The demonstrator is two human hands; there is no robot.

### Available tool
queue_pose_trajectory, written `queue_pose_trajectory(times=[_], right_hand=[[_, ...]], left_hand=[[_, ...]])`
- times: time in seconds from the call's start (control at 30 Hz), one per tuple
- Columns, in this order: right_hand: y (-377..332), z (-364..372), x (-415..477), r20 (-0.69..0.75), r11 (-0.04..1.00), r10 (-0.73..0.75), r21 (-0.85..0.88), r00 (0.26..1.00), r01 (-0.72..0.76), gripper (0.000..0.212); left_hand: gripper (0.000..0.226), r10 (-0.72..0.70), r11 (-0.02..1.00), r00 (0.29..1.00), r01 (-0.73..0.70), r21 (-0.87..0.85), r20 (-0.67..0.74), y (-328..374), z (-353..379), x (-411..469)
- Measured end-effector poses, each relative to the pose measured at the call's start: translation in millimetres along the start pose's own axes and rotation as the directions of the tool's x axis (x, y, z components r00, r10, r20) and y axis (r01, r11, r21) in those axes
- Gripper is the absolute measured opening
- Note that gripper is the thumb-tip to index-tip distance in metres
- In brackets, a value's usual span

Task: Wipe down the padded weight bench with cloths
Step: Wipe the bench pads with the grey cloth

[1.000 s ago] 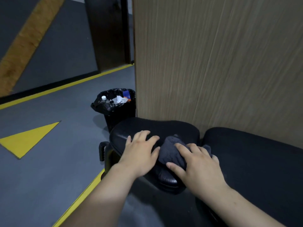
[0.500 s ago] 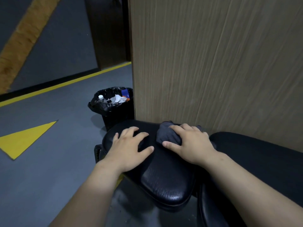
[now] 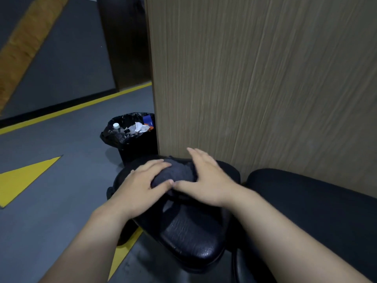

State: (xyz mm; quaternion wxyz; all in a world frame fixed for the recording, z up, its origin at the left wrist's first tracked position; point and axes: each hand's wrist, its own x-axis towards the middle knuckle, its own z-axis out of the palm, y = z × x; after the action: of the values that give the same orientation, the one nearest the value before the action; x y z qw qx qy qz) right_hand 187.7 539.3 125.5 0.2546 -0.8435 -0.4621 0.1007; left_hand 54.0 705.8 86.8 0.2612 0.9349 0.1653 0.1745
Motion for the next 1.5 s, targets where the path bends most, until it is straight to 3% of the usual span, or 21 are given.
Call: queue_pose_trajectory(times=[0.13, 0.27, 0.37, 0.5, 0.67, 0.8, 0.93, 1.1, 1.3, 1.5], right_hand=[[31.5, -11.0, -14.9, 0.020, 0.998, 0.033, -0.063, 0.999, -0.031, 0.084], [9.8, 11.3, -29.5, -0.113, 0.958, -0.038, -0.287, 0.993, 0.004, 0.081], [-3.1, 25.7, -27.1, -0.175, 0.921, -0.062, -0.388, 0.983, -0.011, 0.081], [2.3, 30.0, -26.2, -0.191, 0.957, -0.033, -0.289, 0.981, -0.024, 0.081], [2.4, 30.3, -36.8, -0.154, 0.976, -0.015, -0.218, 0.988, -0.019, 0.088], [4.1, 16.3, -63.6, -0.089, 0.994, 0.010, -0.112, 0.996, -0.020, 0.093], [11.8, -3.0, -112.6, -0.119, 0.986, 0.042, -0.155, 0.992, -0.060, 0.085], [29.9, -38.3, -189.3, -0.168, 0.952, 0.167, -0.230, 0.971, -0.204, 0.081], [40.3, -82.9, -289.0, -0.266, 0.896, 0.363, -0.164, 0.893, -0.413, 0.079], [25.4, -132.0, -397.6, -0.362, 0.804, 0.480, -0.183, 0.799, -0.566, 0.075]], left_hand=[[0.057, -0.026, 0.999, 0.998, 0.025, 0.019, 0.048, 4.1, -8.2, -2.3], [0.050, -0.101, 0.984, 0.994, 0.093, 0.152, 0.047, 16.3, -13.9, 2.9], [0.046, -0.162, 0.977, 0.985, 0.153, 0.148, 0.054, 13.9, -16.0, 4.3], [0.045, -0.174, 0.976, 0.981, 0.161, 0.147, 0.083, 9.3, -15.7, 3.7], [0.061, -0.192, 0.972, 0.977, 0.177, 0.157, 0.090, 13.5, -13.8, -2.1], [0.060, -0.190, 0.961, 0.981, 0.192, 0.197, -0.029, 28.0, -8.2, -7.8], [0.051, -0.047, 0.968, 0.996, 0.063, 0.244, -0.072, 70.8, 2.1, -14.7], [0.050, 0.186, 0.957, 0.980, -0.198, 0.211, 0.076, 145.7, 34.8, -23.1], [0.065, 0.342, 0.920, 0.910, -0.375, 0.111, 0.233, 227.8, 70.3, -55.9], [0.068, 0.539, 0.830, 0.792, -0.557, -0.022, 0.287, 304.0, 91.1, -103.6]])
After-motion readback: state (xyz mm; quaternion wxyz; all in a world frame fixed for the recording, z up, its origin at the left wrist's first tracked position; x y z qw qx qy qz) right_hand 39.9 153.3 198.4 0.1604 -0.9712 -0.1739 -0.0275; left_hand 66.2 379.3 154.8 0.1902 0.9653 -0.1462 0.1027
